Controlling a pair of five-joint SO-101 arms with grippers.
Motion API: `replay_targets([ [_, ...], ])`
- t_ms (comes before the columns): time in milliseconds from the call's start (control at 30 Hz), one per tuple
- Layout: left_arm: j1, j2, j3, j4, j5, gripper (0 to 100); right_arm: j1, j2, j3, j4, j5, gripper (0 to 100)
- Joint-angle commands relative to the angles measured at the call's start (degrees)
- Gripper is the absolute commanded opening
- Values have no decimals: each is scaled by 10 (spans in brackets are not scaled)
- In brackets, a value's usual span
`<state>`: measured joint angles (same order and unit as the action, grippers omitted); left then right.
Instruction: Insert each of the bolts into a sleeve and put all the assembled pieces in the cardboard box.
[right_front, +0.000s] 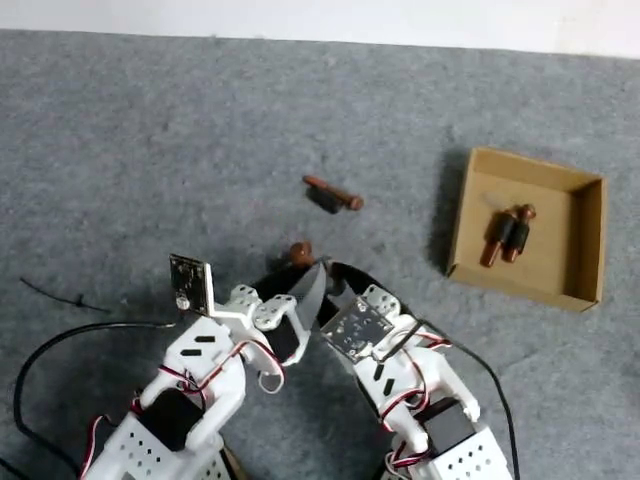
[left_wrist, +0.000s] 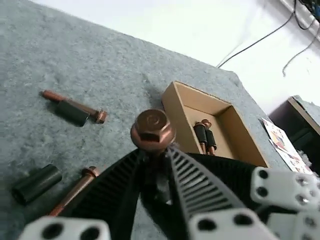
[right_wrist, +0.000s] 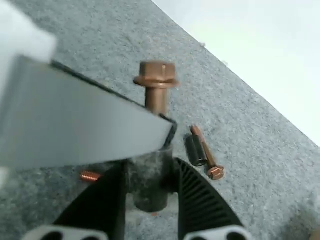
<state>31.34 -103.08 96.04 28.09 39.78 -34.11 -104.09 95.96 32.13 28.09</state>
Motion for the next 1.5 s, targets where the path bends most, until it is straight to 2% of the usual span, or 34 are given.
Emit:
replay_targets([
  [0, -15, 0, 11, 4, 33, 288, 23, -11, 68, -3, -6, 5],
  [100, -56, -4, 8, 3, 66, 354, 26, -11, 67, -3, -6, 5],
  [200, -129, -4, -15, 2, 122, 340, 39, -11, 67, -3, -6, 5],
  [300, -230, -4, -35, 2, 194, 322, 53, -11, 67, -4, -6, 5],
  [400, -280, -4, -32, 2, 203, 283, 77, -11, 67, -18, -7, 5],
  [467, -279, -4, -31, 2, 202, 238, 108, -11, 68, -32, -13, 5],
  [567, -280, -4, -20, -2, 172, 156, 158, -11, 68, -50, -75, 5],
  [733, -283, -4, 3, -39, 112, 2, 233, -11, 68, -57, -87, 5],
  [833, -283, 0, 12, -49, 91, 15, 256, -11, 67, -69, -83, 5],
  [1000, -283, 0, 12, -40, 90, 6, 346, -5, 63, -142, -50, 5],
  [1133, -287, -4, 12, -28, 90, 7, 365, 21, 28, -125, -47, 5],
  [1267, -325, -2, 12, -28, 90, 7, 389, 138, -79, -122, -50, 5],
  [1467, -328, 0, 12, -16, 90, 7, 436, 466, -325, -119, -71, 5],
])
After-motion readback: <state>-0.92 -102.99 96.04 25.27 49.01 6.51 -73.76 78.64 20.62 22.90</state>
